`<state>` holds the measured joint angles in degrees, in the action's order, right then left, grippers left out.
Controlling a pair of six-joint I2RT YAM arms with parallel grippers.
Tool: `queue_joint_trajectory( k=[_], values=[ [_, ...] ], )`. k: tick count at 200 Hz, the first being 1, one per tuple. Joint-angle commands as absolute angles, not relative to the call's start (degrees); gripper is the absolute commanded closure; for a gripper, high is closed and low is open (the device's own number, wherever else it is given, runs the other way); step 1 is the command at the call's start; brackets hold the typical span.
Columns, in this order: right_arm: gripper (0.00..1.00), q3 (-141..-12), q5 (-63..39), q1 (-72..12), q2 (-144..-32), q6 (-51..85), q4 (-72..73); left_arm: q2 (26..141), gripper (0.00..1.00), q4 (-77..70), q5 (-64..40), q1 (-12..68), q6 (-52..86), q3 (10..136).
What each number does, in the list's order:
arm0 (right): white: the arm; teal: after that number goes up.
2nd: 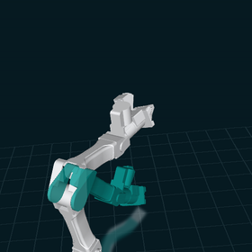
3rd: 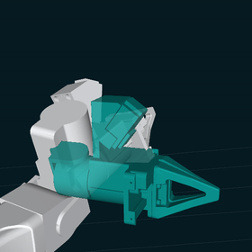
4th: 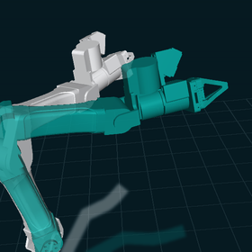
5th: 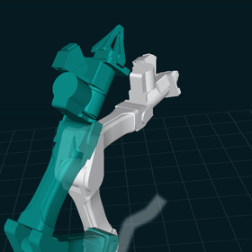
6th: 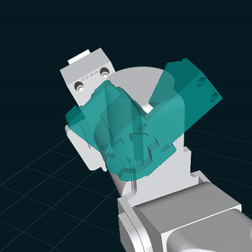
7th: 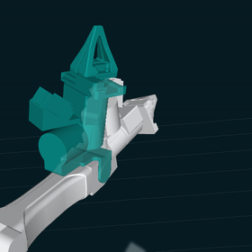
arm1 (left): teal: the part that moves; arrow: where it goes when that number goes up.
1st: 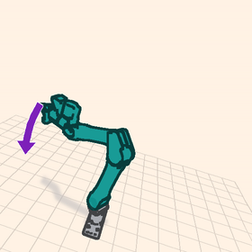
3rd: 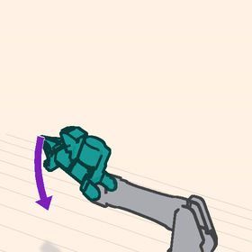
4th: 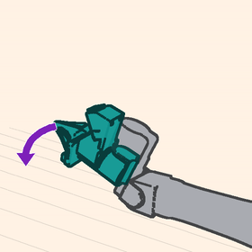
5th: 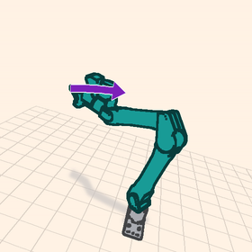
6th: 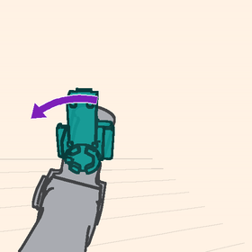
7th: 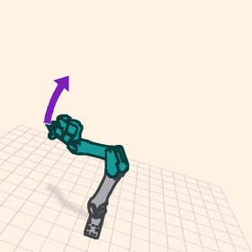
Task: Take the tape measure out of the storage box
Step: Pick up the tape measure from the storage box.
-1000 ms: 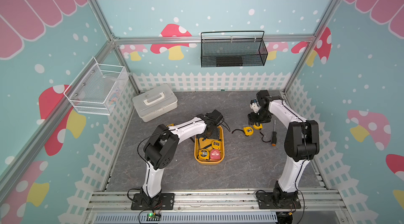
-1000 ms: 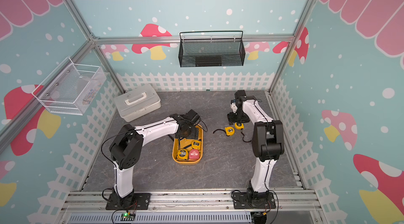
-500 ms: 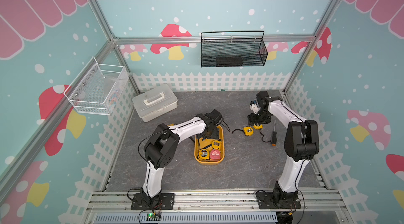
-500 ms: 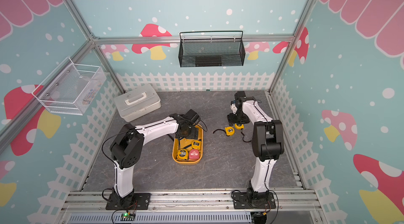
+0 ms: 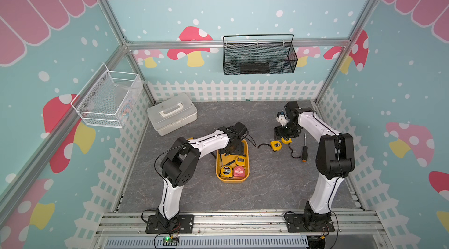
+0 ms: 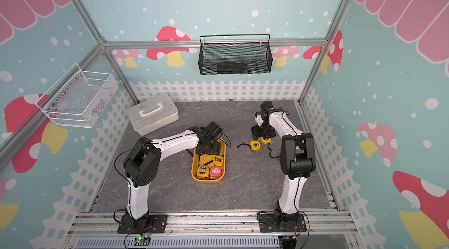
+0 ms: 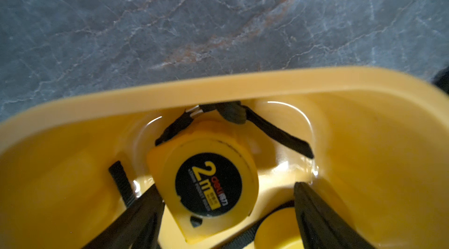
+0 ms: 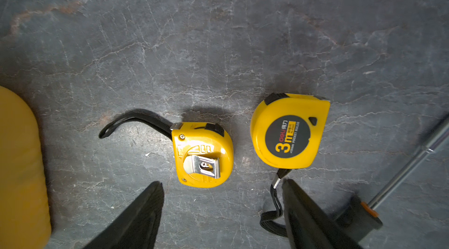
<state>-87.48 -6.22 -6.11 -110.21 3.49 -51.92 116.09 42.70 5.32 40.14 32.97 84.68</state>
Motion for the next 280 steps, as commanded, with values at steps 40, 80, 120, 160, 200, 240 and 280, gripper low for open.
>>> queue_joint_trajectory(
  k=[40,80,120,160,200,240,280],
  values=[
    [0.22,-85.96,-6.99,-6.59,-109.64,3.96,-51.60,116.71,0.18,41.71,3.71,39.95,30.03,85.16],
    [0.22,-86.40,-9.79,-6.67,-109.75,4.75,-50.97,115.87,0.19,41.59,3.94,40.08,29.60,84.43],
    [0.22,-85.58,-8.53,-6.83,-107.40,4.05,-51.22,115.58,0.19,41.41,4.21,40.26,29.88,83.93],
    [0.22,-85.57,-9.17,-6.79,-108.53,3.78,-50.81,115.75,0.19,41.61,4.39,40.32,29.88,84.62],
    [0.22,-88.17,-10.53,-7.11,-111.78,3.52,-51.58,115.83,0.19,41.57,4.50,40.25,30.51,84.03],
    [0.22,-87.05,-9.46,-7.23,-109.91,3.43,-51.62,115.82,0.19,41.60,5.66,40.26,29.52,83.77],
    [0.22,-86.17,-9.33,-7.29,-109.86,3.34,-51.69,116.80,0.19,41.65,5.59,39.99,28.52,84.83]
  ],
)
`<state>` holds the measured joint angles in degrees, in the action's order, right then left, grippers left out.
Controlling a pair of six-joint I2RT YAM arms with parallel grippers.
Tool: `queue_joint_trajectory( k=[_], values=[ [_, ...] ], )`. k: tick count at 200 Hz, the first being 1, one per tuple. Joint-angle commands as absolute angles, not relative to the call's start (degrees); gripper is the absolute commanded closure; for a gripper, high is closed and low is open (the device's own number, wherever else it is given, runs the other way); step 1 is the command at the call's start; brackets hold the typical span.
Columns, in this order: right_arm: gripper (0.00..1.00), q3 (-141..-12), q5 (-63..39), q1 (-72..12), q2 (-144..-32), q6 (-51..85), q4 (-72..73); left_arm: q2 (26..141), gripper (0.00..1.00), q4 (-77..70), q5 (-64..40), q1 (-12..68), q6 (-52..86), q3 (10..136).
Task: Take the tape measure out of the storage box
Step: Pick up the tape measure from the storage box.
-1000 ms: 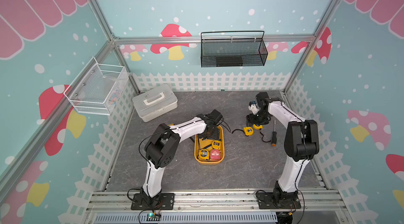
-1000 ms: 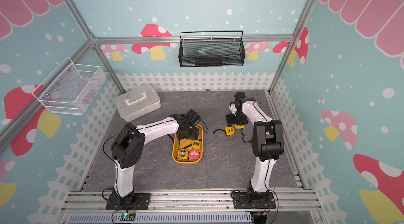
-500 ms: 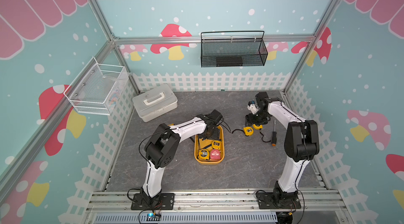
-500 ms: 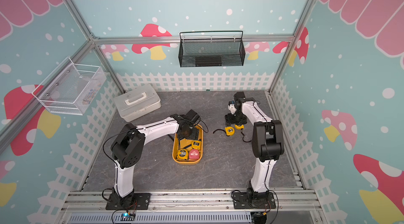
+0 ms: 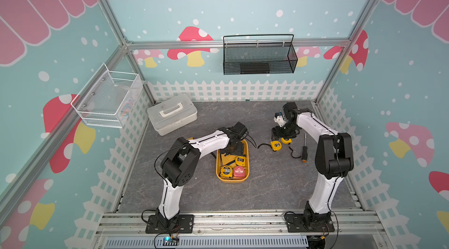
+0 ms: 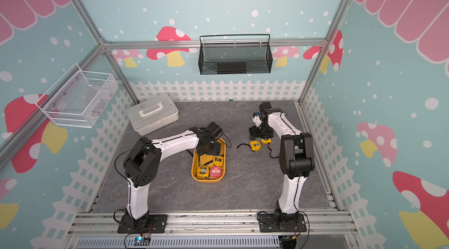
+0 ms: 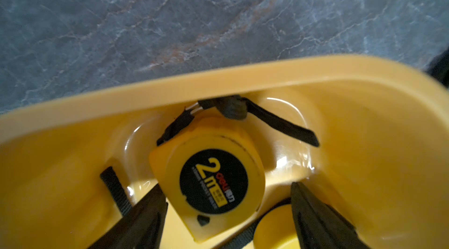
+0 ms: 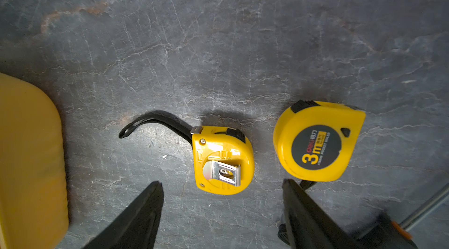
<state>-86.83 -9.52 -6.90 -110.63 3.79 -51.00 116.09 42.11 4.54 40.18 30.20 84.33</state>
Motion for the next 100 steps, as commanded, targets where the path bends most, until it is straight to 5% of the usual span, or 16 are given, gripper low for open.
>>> queue_joint_trajectory(
  k=[1,100],
  values=[
    [0.22,-86.19,-9.32,-7.29,-109.91,3.34,-51.69,116.76,0.19,41.66,5.61,39.99,28.45,84.82],
    [0.22,-86.52,-9.79,-7.38,-110.18,3.60,-51.87,117.46,0.23,41.90,6.12,39.47,25.41,85.77]
  ],
)
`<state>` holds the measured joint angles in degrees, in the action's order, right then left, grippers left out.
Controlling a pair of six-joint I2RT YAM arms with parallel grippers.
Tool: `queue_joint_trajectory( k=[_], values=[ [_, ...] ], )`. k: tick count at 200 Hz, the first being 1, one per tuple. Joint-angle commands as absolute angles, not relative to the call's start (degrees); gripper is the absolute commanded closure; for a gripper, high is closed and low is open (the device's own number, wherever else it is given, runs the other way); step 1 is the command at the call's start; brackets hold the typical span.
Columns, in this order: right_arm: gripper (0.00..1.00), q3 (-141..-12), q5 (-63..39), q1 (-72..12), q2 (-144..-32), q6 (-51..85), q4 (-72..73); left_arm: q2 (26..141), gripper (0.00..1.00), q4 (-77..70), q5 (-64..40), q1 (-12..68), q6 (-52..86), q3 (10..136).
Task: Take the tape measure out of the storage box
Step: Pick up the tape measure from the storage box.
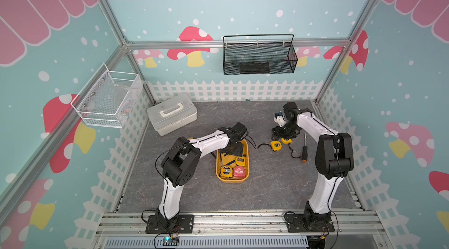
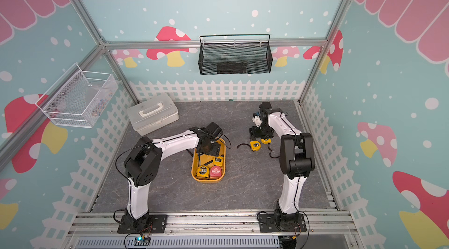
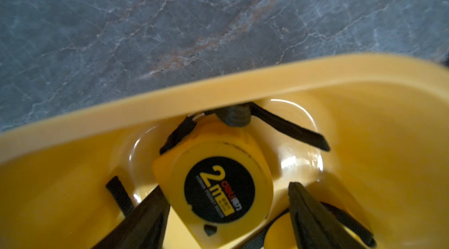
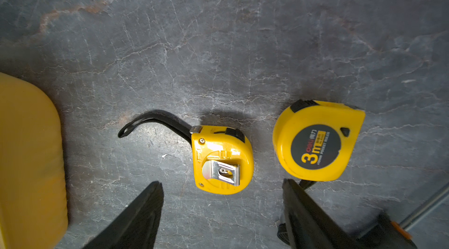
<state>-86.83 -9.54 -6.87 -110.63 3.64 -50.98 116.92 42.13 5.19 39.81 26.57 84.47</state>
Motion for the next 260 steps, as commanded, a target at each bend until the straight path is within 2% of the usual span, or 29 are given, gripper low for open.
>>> queue_joint_trajectory(
  k=[1,31,52,66,104,156,260],
  values=[
    [0.22,-86.54,-9.82,-7.38,-110.20,3.60,-51.86,117.44,0.23,41.91,6.14,39.42,25.40,85.73],
    [0.22,-86.22,-9.35,-7.51,-109.43,3.39,-52.19,117.95,0.25,41.87,6.65,39.38,24.70,86.08],
    [0.22,-85.80,-8.82,-7.47,-109.45,3.00,-52.38,119.06,0.38,41.99,5.89,39.33,24.02,86.90],
    [0.22,-85.56,-8.84,-7.46,-109.51,2.90,-52.39,119.31,0.40,42.14,5.79,39.24,23.74,87.41],
    [0.22,-86.47,-9.53,-7.46,-110.15,2.81,-52.56,119.25,0.39,42.36,7.07,38.95,23.14,87.53],
    [0.22,-87.27,-9.41,-7.55,-110.25,2.81,-53.00,119.70,0.25,42.64,6.79,38.76,22.90,89.02],
    [0.22,-88.14,-9.91,-7.55,-111.17,2.33,-53.44,121.87,0.26,42.69,5.68,39.20,24.62,90.02]
  ],
)
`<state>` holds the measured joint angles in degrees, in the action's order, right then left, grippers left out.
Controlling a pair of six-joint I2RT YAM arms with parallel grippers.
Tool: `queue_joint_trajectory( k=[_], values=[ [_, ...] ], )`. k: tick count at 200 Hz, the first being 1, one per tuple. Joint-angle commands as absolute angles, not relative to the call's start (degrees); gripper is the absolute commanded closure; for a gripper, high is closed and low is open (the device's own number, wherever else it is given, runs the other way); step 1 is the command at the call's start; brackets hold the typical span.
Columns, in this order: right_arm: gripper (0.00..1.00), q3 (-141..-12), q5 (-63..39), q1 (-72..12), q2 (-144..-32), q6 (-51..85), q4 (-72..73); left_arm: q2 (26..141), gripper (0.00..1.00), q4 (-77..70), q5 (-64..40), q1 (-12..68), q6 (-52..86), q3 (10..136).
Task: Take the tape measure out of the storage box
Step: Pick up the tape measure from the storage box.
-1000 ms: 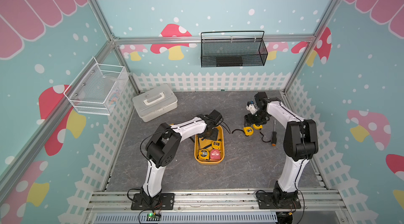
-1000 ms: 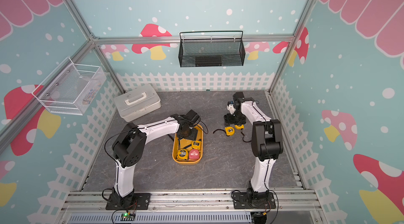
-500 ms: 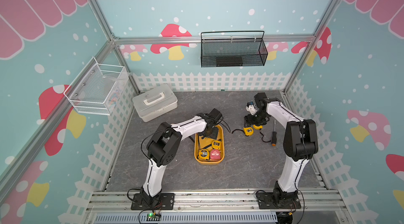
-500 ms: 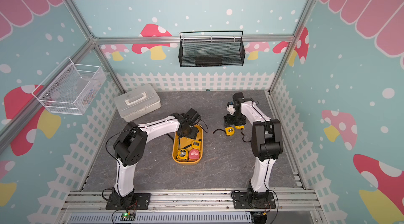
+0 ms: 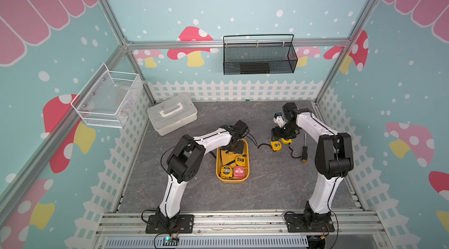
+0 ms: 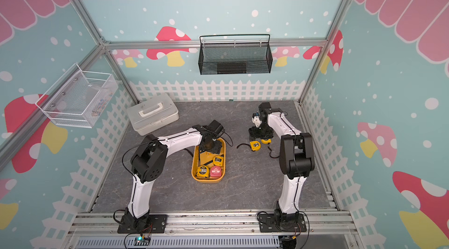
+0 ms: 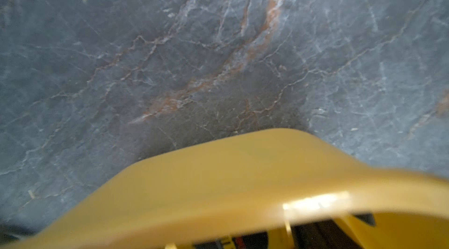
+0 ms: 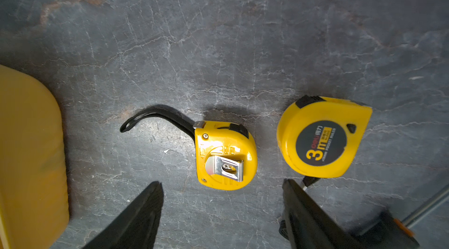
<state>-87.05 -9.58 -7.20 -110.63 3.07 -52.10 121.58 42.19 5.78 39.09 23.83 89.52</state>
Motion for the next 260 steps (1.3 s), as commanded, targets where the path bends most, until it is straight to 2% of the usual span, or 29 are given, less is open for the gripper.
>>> queue_joint_trajectory(
  k=[1,47,111,146,204,260],
  values=[
    [0.22,-88.10,-9.92,-7.55,-111.13,2.35,-53.44,121.84,0.26,42.70,5.70,39.24,24.70,90.05],
    [0.22,-88.21,-10.36,-7.55,-111.28,2.29,-53.46,121.46,0.32,42.55,4.98,39.24,21.64,89.70],
    [0.22,-87.75,-10.29,-7.51,-111.19,2.15,-53.45,121.49,0.32,43.55,5.26,39.20,12.02,91.17],
    [0.22,-87.76,-10.33,-7.55,-111.53,1.93,-53.44,120.04,0.28,43.51,6.61,39.46,10.03,90.11],
    [0.22,-86.88,-10.12,-7.55,-111.40,1.87,-53.44,116.86,0.24,40.59,10.44,40.19,26.85,86.91],
    [0.22,-86.59,-9.75,-7.55,-110.96,1.96,-53.93,117.63,0.23,36.50,11.02,41.40,32.47,85.93]
  ],
)
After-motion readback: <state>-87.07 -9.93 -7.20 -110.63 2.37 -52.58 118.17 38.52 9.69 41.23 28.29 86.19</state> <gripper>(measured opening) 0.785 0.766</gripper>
